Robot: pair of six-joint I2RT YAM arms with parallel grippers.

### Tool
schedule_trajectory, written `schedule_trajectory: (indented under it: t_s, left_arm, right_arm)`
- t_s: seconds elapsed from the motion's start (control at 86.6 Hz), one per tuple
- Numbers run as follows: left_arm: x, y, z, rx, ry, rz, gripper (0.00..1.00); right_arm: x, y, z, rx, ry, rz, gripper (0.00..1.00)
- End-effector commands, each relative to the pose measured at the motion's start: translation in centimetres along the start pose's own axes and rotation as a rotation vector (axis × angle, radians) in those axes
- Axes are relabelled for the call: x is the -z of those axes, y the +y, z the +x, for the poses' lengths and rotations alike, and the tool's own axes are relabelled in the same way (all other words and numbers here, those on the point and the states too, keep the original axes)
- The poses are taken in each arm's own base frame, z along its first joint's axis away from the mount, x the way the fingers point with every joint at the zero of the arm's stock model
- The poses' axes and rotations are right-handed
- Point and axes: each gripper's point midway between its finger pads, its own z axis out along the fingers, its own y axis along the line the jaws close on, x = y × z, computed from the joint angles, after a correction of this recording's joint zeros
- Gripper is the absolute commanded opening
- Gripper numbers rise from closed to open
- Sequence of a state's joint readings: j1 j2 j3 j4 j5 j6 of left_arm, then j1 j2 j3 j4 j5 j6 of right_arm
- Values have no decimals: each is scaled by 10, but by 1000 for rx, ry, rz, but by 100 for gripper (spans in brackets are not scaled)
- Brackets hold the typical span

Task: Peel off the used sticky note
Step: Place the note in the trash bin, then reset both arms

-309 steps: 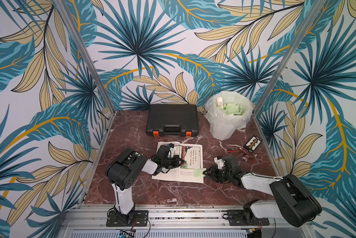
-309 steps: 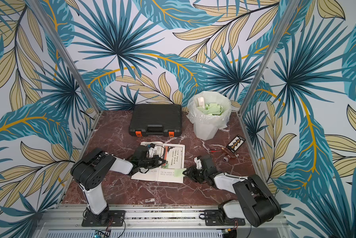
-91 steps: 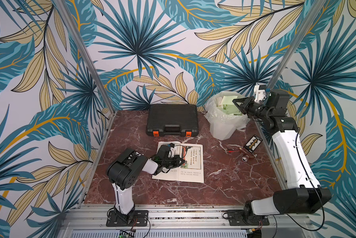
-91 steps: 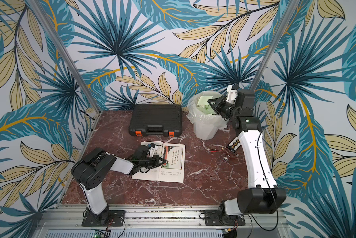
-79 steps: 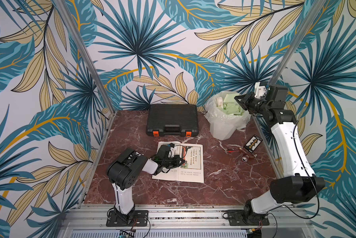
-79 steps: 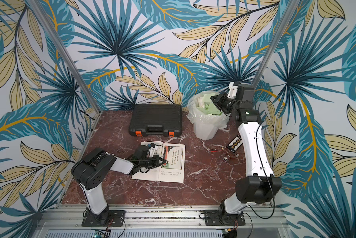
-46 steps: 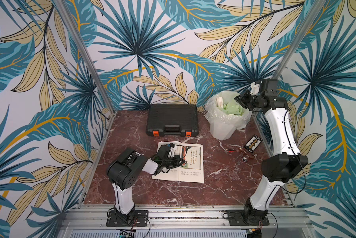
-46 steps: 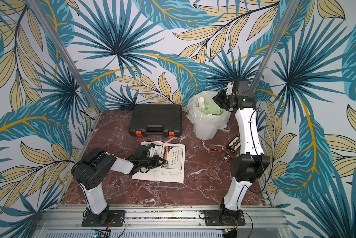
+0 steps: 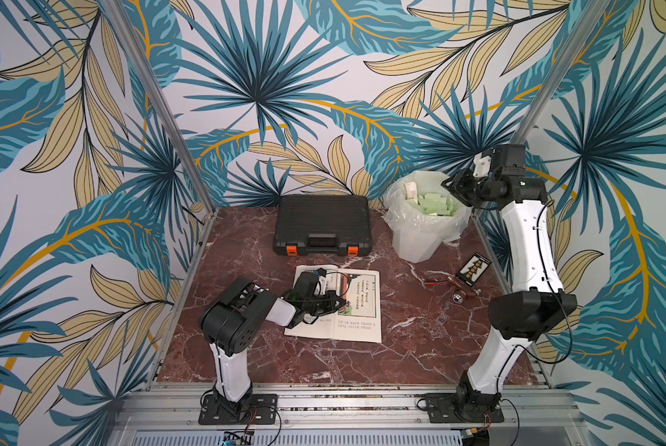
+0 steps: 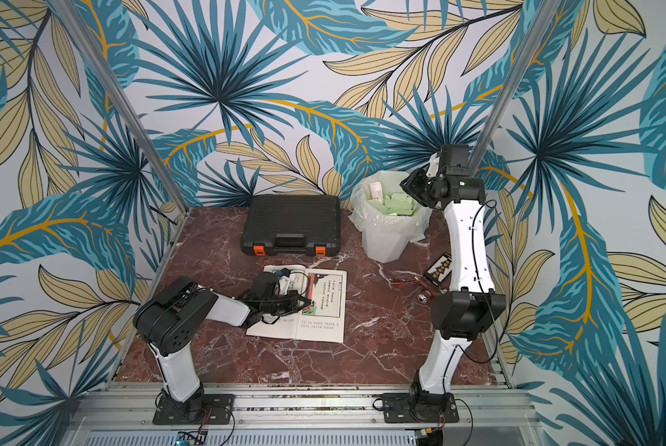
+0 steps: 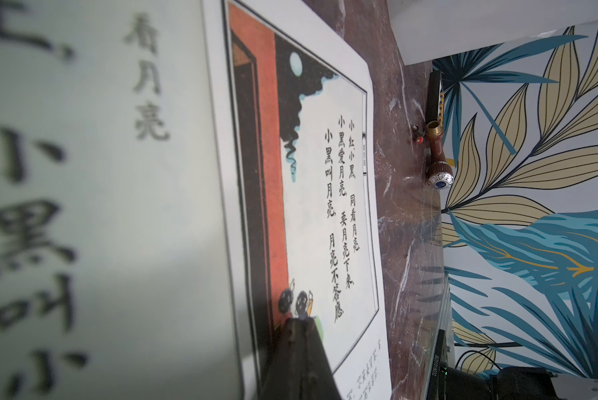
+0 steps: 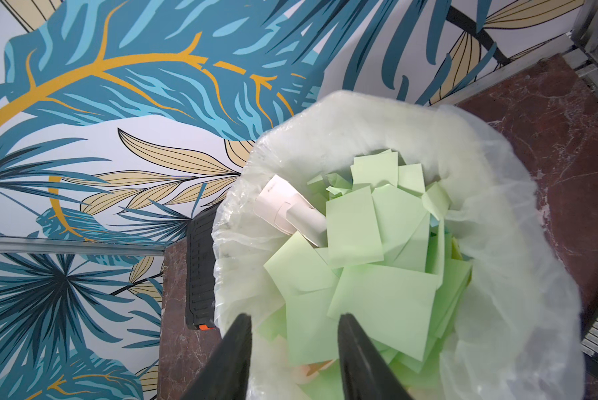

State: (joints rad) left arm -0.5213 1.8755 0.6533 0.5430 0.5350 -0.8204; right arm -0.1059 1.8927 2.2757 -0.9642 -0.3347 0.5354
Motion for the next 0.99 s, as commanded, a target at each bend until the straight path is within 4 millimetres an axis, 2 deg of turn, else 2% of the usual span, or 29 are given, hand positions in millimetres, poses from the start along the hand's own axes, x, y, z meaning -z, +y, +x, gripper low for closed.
schedule_trajectory:
  t_s: [0.0,0.139,0.289,0.52,0.739,0.808,0.843,0.924,0.982]
  left_arm:
    - [8,96,53,114,104,-339,0]
    - [11,88,49,102,93,-317,0]
    - [12,69,40,79,73,-267,1]
    - [23,18,13,-21,19,-189,5]
    - [44,-31,-12,-131,-52,-138,11]
    - [50,-40,-17,-158,-75,-129,14]
    - [56,-46,-21,-175,-97,-130,15]
    - [71,-50,-28,-214,-141,-162,15]
    - [94,-70,-29,-229,-168,-138,15]
  right_arm:
    - [33,15,2,37,-13,-31,45]
    - [49,17,13,80,-28,-50,45]
    - [58,3,34,137,-76,-43,47]
    - [74,-25,78,187,-195,-53,54]
    - [73,-65,129,184,-252,-37,67]
    - [70,-78,145,165,-270,-33,71]
    - [71,-82,146,160,-306,-39,73]
    - [64,-106,164,134,-325,8,76]
    - [58,-134,184,121,-346,74,82]
